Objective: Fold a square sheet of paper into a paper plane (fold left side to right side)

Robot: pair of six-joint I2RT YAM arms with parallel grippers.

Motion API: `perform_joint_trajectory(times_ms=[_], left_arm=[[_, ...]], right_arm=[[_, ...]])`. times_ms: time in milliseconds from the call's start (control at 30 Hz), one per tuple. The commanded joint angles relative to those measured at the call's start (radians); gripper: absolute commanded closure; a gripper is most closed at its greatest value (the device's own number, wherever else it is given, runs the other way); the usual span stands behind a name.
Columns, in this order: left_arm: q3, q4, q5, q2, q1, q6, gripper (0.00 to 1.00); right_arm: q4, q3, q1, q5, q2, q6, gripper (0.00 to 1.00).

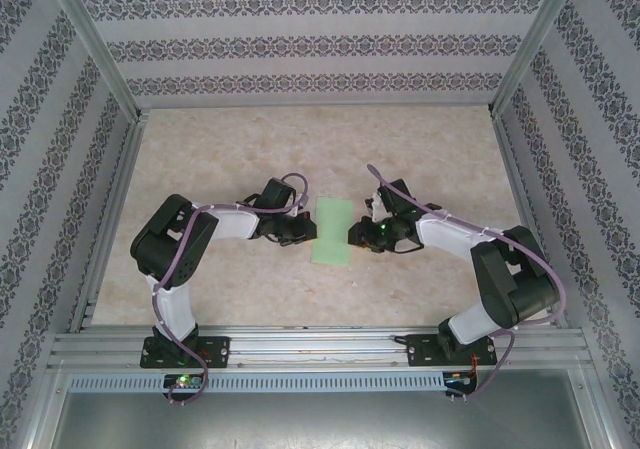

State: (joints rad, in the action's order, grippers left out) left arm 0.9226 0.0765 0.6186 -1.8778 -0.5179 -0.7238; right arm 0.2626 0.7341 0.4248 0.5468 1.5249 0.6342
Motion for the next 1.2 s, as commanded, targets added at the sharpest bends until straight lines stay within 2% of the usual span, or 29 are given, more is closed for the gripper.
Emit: perform_joint_trajectory(times_ms=[0,167,567,1167], left_arm=[[-0.039,-0.067,-0.048,0.004,-0.019,-0.023,1.00],[-0.040,-0.066,-0.050,0.004,-0.022,-0.026,1.00],[-0.031,-0.075,-0.053,0.003,-0.024,-0.023,1.00],[-0.027,-0.080,-0.049,0.009,-0.024,-0.016,1.00]], right_arm=[[-0.002,-0.028,0.035,0.031,-0.006,0.062,0.69],[-0.036,-0.039,0.063,0.019,0.031,0.098,0.65],[-0.067,-0.028,0.093,0.009,0.085,0.117,0.65],[-0.198,-0.042,0.055,0.052,0.075,0.167,0.69]])
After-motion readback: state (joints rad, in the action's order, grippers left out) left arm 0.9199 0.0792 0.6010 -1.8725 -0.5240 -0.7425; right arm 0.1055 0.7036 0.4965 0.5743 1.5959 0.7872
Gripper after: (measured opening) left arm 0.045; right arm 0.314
